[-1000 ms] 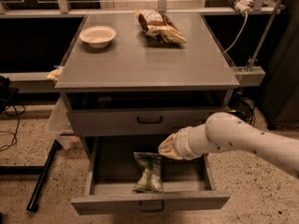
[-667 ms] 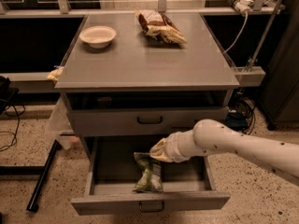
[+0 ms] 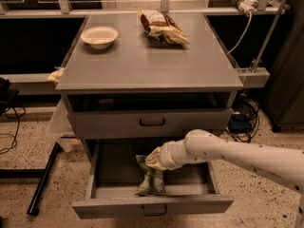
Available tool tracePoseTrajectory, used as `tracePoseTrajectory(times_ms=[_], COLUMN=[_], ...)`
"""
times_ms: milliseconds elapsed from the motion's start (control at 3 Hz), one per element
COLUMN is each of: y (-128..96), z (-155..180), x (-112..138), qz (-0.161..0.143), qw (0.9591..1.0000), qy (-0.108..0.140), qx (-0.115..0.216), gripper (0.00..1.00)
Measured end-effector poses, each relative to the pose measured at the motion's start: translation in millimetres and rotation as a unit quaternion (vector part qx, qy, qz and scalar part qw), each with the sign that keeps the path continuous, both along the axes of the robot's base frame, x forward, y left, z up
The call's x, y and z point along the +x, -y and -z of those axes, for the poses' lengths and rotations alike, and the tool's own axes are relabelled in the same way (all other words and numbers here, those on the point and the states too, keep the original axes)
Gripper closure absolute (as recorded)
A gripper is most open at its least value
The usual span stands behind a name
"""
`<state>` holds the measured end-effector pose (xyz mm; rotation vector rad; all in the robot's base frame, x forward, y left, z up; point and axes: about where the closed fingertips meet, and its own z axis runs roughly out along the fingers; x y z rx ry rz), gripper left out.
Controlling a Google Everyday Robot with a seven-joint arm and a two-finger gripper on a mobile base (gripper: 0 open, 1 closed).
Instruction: Pick green jalapeno chip bag from middle drawer and place on counter
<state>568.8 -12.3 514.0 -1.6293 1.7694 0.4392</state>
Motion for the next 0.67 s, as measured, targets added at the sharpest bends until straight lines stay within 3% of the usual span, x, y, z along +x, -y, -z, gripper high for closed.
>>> tracePoseTrajectory(times_ms=[333,667], y=[-3,-7], z=[18,33], x=[5,12], qz=[0.001,0.001], qw=[1.0,1.0], qy=[-0.001,-0.003], qx=[0.003,0.008], gripper=[0.23,0.03])
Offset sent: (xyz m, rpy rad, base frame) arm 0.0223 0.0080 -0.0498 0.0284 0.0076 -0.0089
